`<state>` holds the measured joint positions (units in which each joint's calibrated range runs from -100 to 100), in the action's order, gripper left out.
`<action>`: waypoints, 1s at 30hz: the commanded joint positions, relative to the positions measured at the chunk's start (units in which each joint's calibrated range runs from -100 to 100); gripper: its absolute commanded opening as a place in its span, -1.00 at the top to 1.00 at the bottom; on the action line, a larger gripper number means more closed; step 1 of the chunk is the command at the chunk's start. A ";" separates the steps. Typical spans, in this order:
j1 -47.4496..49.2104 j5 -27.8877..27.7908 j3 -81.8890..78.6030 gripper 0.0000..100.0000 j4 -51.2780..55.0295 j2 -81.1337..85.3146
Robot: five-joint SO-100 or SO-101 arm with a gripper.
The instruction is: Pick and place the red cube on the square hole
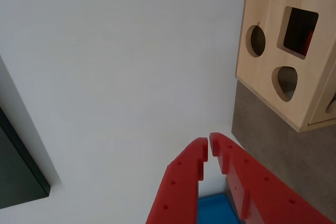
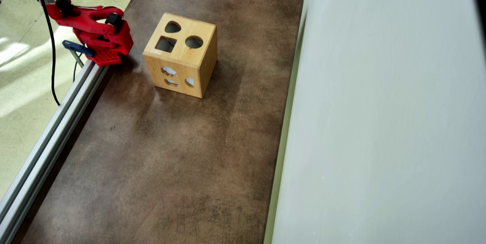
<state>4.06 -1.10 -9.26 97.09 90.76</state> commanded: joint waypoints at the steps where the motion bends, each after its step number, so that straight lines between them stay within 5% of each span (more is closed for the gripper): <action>1: -0.42 -0.34 0.13 0.97 0.49 3.12; 30: -0.42 -0.29 0.13 0.97 0.57 4.74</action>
<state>4.06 -1.10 -9.26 97.09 95.59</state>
